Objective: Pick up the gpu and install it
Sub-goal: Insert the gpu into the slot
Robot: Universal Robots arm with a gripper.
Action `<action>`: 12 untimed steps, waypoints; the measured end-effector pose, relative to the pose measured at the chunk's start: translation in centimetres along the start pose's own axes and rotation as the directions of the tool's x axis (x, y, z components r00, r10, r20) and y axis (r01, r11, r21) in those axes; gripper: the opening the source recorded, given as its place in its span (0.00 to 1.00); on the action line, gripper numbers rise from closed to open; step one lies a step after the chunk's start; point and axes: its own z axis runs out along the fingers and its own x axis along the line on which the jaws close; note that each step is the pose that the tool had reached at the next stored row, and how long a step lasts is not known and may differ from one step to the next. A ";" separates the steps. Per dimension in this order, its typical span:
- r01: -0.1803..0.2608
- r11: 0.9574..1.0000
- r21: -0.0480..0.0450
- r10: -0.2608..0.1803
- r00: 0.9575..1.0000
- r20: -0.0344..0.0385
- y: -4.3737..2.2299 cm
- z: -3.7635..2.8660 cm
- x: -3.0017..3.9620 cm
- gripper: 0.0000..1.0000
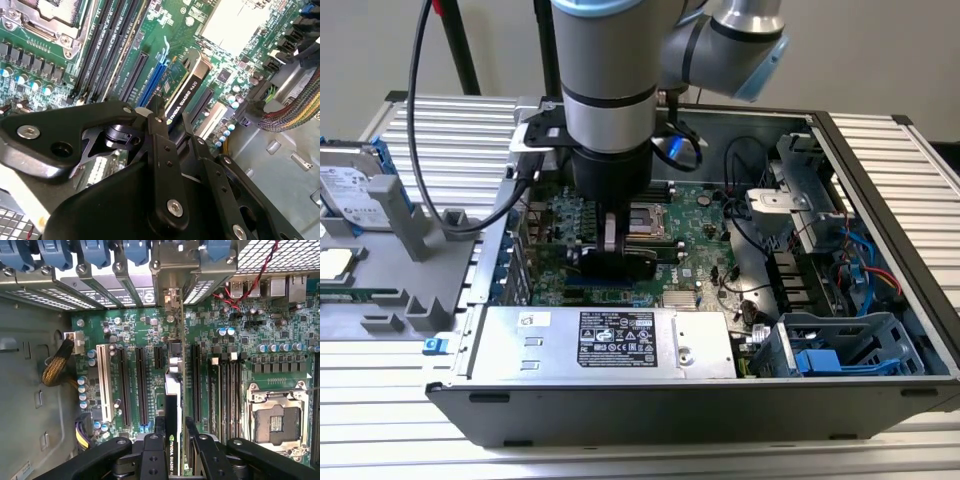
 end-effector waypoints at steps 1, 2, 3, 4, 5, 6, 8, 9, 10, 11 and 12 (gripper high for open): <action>0.000 1.000 0.000 0.000 1.000 0.000 0.03 0.00 -0.08 0.00; 0.000 1.000 0.000 0.000 1.000 0.000 0.04 0.01 -0.13 0.00; 0.000 1.000 0.000 0.000 1.000 0.000 0.06 0.04 -0.17 0.00; 0.000 1.000 0.000 0.000 1.000 0.000 0.07 0.07 -0.20 0.00; 0.000 1.000 0.000 0.000 1.000 0.000 0.08 0.11 -0.22 0.00; 0.000 1.000 0.000 0.000 1.000 0.000 0.09 0.15 -0.24 0.00; 0.000 1.000 0.000 0.000 1.000 0.000 0.11 0.24 -0.27 0.00; 0.000 1.000 0.000 0.000 1.000 0.000 0.13 0.28 -0.29 0.00; 0.000 1.000 0.000 0.000 1.000 0.000 0.15 0.31 -0.32 0.00; 0.000 1.000 0.000 0.000 1.000 0.000 0.16 0.35 -0.34 0.00; 0.000 1.000 0.000 0.000 1.000 0.000 0.16 0.40 -0.35 0.00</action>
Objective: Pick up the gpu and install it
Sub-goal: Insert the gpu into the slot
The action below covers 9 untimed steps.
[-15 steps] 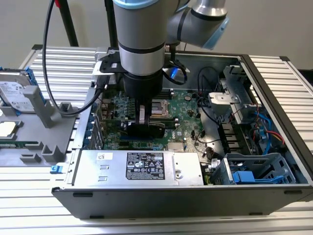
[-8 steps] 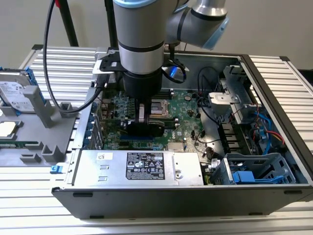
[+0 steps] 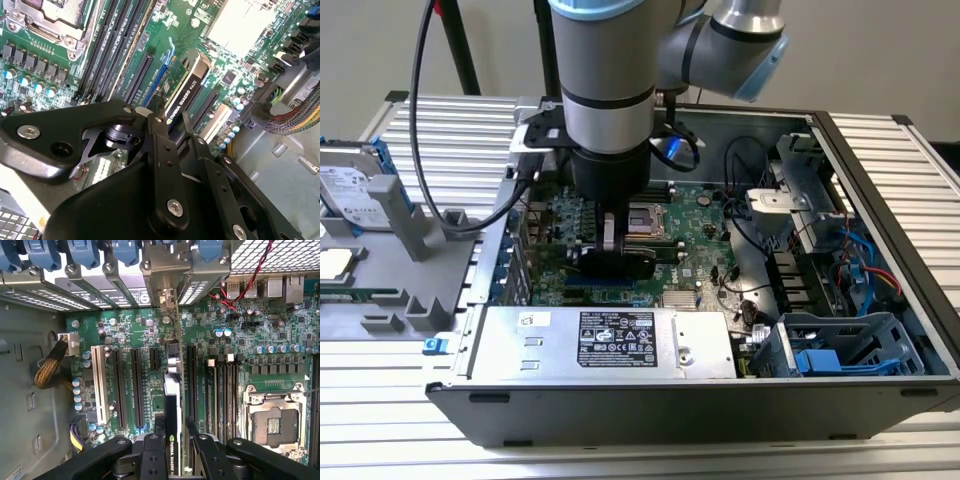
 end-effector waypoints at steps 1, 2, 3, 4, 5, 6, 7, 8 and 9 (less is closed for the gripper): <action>0.000 1.000 0.000 0.000 1.000 0.000 0.01 0.06 0.00 0.00; 0.000 1.000 0.000 0.000 1.000 0.000 0.02 0.11 0.00 0.00; 0.000 1.000 0.000 0.000 1.000 0.000 0.02 0.18 -0.01 0.00; 0.000 1.000 0.000 0.000 1.000 0.000 0.03 0.24 0.00 0.00; 0.000 1.000 0.000 0.000 1.000 -0.001 0.03 0.27 0.00 0.00; 0.000 1.000 0.000 0.000 1.000 -0.001 0.03 0.29 0.00 0.00; 0.000 1.000 0.000 0.000 1.000 -0.001 0.03 0.30 0.00 0.00; 0.000 1.000 0.000 0.000 1.000 -0.001 0.03 0.31 0.00 0.00; 0.000 1.000 0.000 0.000 1.000 0.000 0.03 0.33 0.00 0.00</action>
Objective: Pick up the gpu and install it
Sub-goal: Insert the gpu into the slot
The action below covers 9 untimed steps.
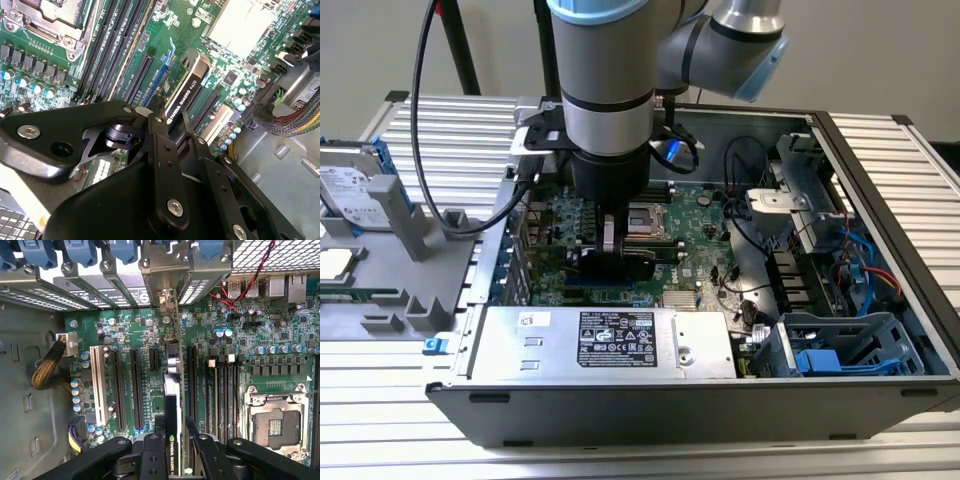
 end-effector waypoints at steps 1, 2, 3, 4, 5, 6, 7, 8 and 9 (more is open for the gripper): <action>0.000 1.000 0.000 0.000 1.000 0.000 0.00 0.00 0.00 0.00; 0.000 1.000 0.000 0.000 1.000 0.000 0.00 0.00 0.00 0.00; 0.000 1.000 0.000 0.000 1.000 0.000 0.00 0.00 0.00 0.00; 0.000 1.000 0.000 0.000 1.000 0.000 0.00 0.00 0.00 0.00; 0.000 1.000 0.000 0.000 1.000 0.000 0.00 0.01 0.00 0.00; 0.000 1.000 0.000 0.000 1.000 0.000 0.00 0.01 -0.01 0.00; 0.000 1.000 0.000 0.000 1.000 0.000 0.00 0.01 -0.01 0.00; 0.000 1.000 0.000 0.000 1.000 0.000 0.00 0.01 -0.01 0.00; 0.000 1.000 0.000 0.000 1.000 0.000 0.00 0.01 -0.01 0.00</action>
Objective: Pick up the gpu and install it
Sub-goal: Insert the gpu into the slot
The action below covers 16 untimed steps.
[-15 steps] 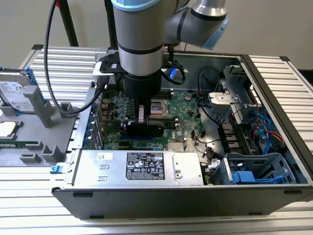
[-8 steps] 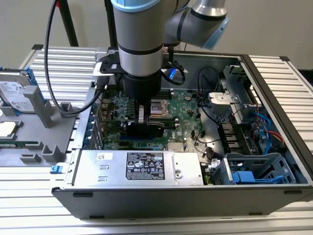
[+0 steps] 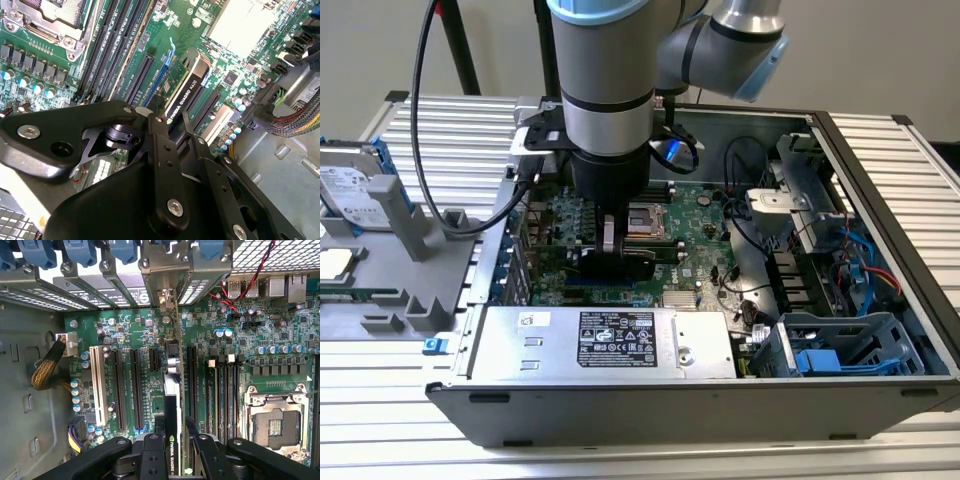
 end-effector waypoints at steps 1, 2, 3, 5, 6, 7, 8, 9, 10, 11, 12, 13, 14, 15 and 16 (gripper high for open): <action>0.000 1.000 0.000 0.000 1.000 0.000 0.00 0.00 0.00 0.00; 0.000 1.000 0.000 0.000 1.000 0.000 0.00 0.01 0.01 0.00; 0.000 1.000 0.000 0.000 1.000 0.000 0.00 0.01 0.01 0.00; 0.000 1.000 -0.001 0.000 1.000 -0.001 -0.03 0.01 0.03 0.00; 0.000 1.000 -0.001 0.000 1.000 -0.001 -0.05 0.01 0.04 0.00; 0.000 1.000 -0.002 0.000 1.000 -0.001 -0.12 0.01 0.05 0.00; 0.000 1.000 -0.001 0.000 1.000 -0.001 -0.17 0.01 0.05 0.00; 0.001 1.000 -0.001 -0.001 1.000 -0.001 -0.22 0.02 0.06 0.00; 0.001 1.000 -0.001 -0.001 1.000 -0.001 -0.25 0.03 0.06 0.00; 0.001 1.000 -0.001 -0.001 1.000 0.000 -0.26 0.03 0.07 0.00; 0.001 1.000 -0.001 -0.001 1.000 -0.001 -0.26 0.03 0.09 0.00; 0.001 1.000 -0.001 -0.001 1.000 -0.001 -0.26 0.03 0.10 0.00; 0.001 1.000 -0.001 -0.001 1.000 -0.001 -0.27 0.02 0.11 0.00; 0.001 1.000 -0.001 -0.001 1.000 -0.001 -0.26 0.02 0.13 0.00; 0.001 1.000 -0.001 -0.001 1.000 -0.001 -0.26 0.02 0.15 0.00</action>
